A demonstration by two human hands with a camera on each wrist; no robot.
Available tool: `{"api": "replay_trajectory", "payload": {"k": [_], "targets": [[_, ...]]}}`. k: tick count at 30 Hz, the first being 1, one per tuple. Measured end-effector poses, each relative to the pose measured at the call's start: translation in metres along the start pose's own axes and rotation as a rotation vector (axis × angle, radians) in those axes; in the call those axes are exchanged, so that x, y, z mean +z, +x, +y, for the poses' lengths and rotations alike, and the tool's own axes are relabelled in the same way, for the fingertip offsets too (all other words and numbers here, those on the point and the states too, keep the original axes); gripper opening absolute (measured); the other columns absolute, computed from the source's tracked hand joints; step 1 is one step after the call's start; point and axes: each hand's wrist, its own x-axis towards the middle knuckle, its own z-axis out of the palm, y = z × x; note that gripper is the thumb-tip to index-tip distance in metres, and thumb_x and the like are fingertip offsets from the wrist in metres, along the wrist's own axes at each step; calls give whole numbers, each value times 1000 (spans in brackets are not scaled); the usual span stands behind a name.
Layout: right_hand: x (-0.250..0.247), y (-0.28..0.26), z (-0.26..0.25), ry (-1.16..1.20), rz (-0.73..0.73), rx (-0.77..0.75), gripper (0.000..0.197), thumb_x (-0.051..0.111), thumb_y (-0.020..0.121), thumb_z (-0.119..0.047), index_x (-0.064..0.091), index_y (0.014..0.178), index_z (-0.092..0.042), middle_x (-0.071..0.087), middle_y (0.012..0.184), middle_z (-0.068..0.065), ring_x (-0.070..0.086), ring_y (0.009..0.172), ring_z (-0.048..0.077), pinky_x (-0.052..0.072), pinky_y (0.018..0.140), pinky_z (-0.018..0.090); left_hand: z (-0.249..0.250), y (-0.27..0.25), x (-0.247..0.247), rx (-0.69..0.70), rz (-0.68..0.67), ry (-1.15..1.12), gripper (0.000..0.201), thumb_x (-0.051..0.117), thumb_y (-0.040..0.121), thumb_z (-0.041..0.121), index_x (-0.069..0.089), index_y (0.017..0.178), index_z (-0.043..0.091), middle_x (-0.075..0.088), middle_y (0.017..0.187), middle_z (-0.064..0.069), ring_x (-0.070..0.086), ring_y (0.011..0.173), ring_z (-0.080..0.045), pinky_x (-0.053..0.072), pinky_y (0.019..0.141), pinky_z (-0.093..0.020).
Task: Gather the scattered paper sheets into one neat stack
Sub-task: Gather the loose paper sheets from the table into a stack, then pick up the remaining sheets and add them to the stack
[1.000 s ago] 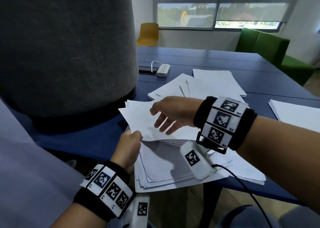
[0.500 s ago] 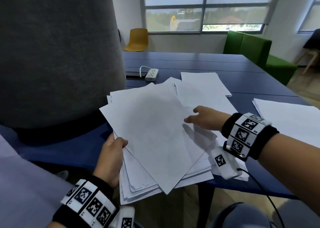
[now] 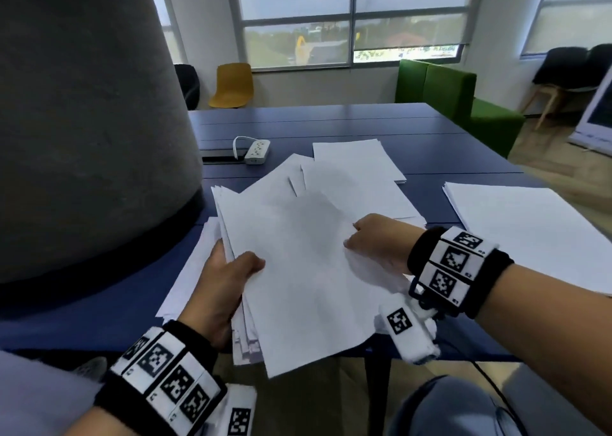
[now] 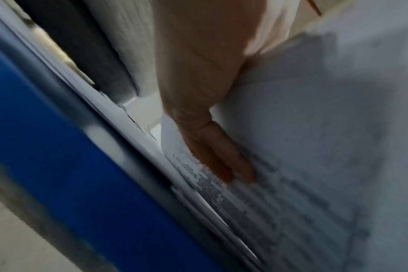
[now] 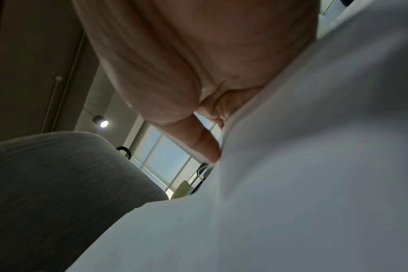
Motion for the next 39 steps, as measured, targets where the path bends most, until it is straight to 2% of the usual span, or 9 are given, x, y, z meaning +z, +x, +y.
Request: {"api": "replay_trajectory", "payload": {"k": [5, 12, 16, 18, 21, 27, 31, 35, 39], "targets": [[-27, -4, 30, 44, 111, 30, 12, 54, 85, -8, 59, 96, -8, 52, 88, 11, 48, 78, 20, 40, 63, 24, 6, 9, 34, -9, -74, 102, 39, 47, 87, -8, 57, 121, 10, 71, 107, -18, 69, 87, -36, 58, 63, -35], [-110, -17, 85, 186, 379, 82, 22, 51, 80, -2, 60, 96, 9, 56, 78, 13, 53, 65, 23, 40, 60, 28, 34, 30, 134, 5, -222, 66, 55, 58, 63, 6, 54, 117, 7, 64, 115, -32, 55, 83, -33, 41, 74, -46], [-154, -30, 125, 165, 507, 164, 8, 55, 81, -4, 61, 84, -6, 56, 74, 14, 50, 60, 24, 37, 54, 27, 29, 44, 198, -52, -346, 119, 37, 55, 76, -6, 54, 112, 3, 66, 105, -28, 60, 82, -31, 52, 76, -43], [-172, -37, 147, 137, 544, 206, 7, 55, 81, -2, 59, 80, -7, 54, 69, 13, 49, 59, 24, 35, 52, 27, 16, 51, 230, -107, -407, 185, 32, 55, 78, -10, 56, 109, -2, 64, 94, -22, 61, 76, -29, 56, 69, -37], [-189, -46, 181, 112, 557, 291, 5, 54, 83, 0, 58, 83, -3, 52, 65, 11, 47, 56, 22, 33, 52, 25, 2, 54, 269, -123, -469, 393, 21, 58, 80, -9, 56, 97, 3, 52, 81, -16, 49, 55, -21, 42, 48, -21], [-210, -53, 224, 73, 581, 432, 10, 58, 83, -5, 59, 89, 1, 55, 72, 13, 49, 57, 23, 34, 50, 22, -12, 59, 329, -68, -529, 580, 19, 63, 86, 0, 54, 103, 5, 61, 98, -21, 60, 81, -30, 57, 82, -44], [-213, -50, 235, -72, 504, 494, 11, 59, 88, -13, 54, 88, -3, 56, 82, 9, 51, 63, 22, 35, 52, 24, -20, 61, 344, 10, -484, 769, 39, 70, 84, 9, 59, 116, -11, 66, 116, -27, 66, 105, -38, 55, 90, -45], [-212, -47, 239, -175, 393, 535, 26, 61, 92, -22, 49, 74, -8, 53, 84, 7, 49, 67, 21, 33, 52, 26, -16, 52, 349, 76, -512, 918, 56, 74, 81, 35, 62, 116, -7, 60, 72, -8, 59, 72, -25, 47, 59, -31], [-213, -44, 233, -235, 372, 522, 12, 59, 90, -17, 57, 97, -8, 54, 95, 7, 51, 85, 26, 37, 65, 24, -12, 30, 338, 97, -657, 1199, 123, 76, 50, 75, 38, 135, -5, 67, 112, -9, 64, 104, -26, 53, 91, -38]]}}
